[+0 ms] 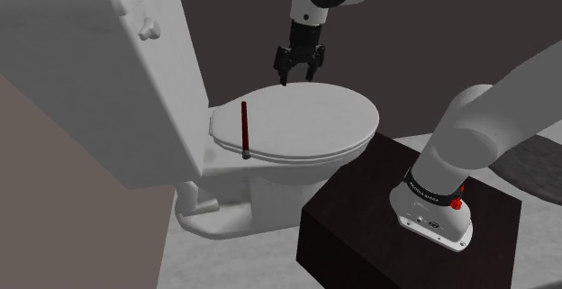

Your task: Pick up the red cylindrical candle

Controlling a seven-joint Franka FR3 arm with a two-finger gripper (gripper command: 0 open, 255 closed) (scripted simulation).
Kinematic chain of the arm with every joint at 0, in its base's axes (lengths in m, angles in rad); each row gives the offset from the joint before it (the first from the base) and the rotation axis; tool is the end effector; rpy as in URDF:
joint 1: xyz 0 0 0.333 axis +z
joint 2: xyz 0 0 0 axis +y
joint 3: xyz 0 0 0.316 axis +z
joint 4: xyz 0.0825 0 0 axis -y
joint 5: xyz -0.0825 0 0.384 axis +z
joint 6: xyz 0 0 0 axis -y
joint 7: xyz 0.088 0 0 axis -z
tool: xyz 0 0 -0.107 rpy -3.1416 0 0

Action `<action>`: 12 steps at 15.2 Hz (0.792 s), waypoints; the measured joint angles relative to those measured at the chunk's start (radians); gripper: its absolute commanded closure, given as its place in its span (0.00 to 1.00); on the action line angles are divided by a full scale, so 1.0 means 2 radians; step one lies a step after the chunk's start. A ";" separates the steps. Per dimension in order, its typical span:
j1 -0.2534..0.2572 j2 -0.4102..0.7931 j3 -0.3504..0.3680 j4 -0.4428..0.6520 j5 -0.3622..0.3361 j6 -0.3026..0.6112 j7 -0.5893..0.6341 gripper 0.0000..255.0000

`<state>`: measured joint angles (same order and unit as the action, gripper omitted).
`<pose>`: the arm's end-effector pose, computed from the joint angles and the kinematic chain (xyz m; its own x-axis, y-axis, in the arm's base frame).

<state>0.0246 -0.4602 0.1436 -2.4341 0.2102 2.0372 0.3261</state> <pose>0.4068 0.0839 0.4752 0.9662 -0.2576 0.0116 -0.2535 -0.9571 -0.1402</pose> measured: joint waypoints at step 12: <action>-0.004 0.223 0.064 0.083 -0.019 0.159 0.191 0.00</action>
<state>0.0157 -0.0149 0.2717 -2.2690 0.1714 2.3548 0.7081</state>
